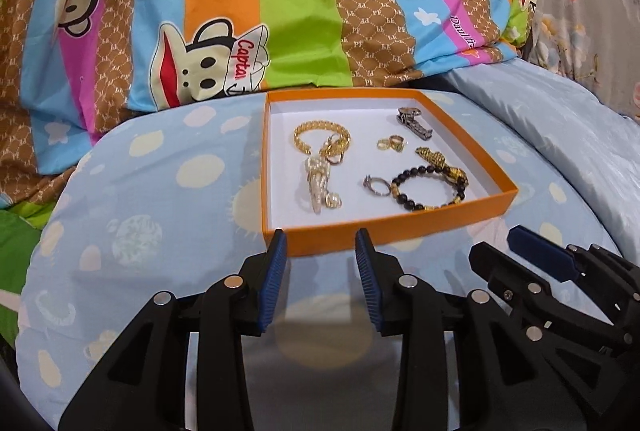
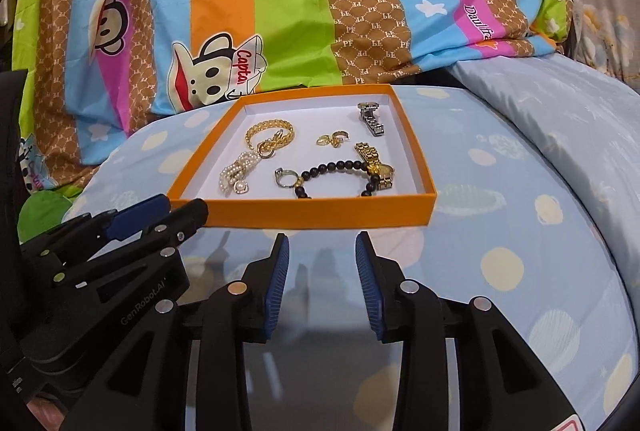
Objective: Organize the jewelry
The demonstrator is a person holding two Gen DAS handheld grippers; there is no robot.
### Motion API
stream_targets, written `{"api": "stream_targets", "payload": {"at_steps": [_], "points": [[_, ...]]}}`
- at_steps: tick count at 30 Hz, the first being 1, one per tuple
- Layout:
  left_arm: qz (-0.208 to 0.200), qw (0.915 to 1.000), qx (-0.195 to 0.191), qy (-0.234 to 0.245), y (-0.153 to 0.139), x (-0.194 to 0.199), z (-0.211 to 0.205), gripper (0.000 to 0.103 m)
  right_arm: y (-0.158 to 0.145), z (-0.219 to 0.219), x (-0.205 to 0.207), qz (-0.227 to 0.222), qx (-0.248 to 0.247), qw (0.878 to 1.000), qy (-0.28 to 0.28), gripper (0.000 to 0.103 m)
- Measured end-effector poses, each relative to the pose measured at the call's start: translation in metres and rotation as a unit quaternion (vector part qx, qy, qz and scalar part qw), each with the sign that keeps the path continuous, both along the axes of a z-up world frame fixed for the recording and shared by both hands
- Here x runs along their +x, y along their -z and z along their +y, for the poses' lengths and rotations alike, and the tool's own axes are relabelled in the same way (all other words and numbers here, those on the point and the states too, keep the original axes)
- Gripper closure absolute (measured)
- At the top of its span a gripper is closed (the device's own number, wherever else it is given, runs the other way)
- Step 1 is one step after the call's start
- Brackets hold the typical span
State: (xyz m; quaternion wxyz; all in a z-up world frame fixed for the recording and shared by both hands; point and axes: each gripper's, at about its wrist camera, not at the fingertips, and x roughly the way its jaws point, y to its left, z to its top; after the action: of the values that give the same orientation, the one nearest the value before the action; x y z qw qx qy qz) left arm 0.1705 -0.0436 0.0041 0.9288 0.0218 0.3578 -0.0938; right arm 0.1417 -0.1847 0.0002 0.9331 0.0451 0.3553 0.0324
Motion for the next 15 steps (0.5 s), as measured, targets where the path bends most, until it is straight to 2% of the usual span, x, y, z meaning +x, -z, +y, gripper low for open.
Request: {"api": "stream_targets", "payload": {"at_steps": [5,8,11,15], "points": [[0.007,0.9999,-0.005,-0.008,0.002,-0.012,0.004,0.069,0.0,-0.001,-0.013,0.0,-0.004,1.0,0.009,0.063],[0.012,0.9999,-0.002,-0.011,0.004,-0.019,0.004,0.069,0.001,-0.001,-0.021,0.001,-0.007,1.0,0.014,0.058],[0.013,0.9998,0.001,-0.014,0.005,-0.025,0.004,0.061,0.0,-0.001,-0.027,-0.003,-0.01,1.0,0.019,0.055],[0.013,0.9998,0.004,-0.015,0.005,-0.032,0.003,0.06,0.0,-0.002,-0.032,-0.004,-0.012,1.0,0.025,0.053]]}}
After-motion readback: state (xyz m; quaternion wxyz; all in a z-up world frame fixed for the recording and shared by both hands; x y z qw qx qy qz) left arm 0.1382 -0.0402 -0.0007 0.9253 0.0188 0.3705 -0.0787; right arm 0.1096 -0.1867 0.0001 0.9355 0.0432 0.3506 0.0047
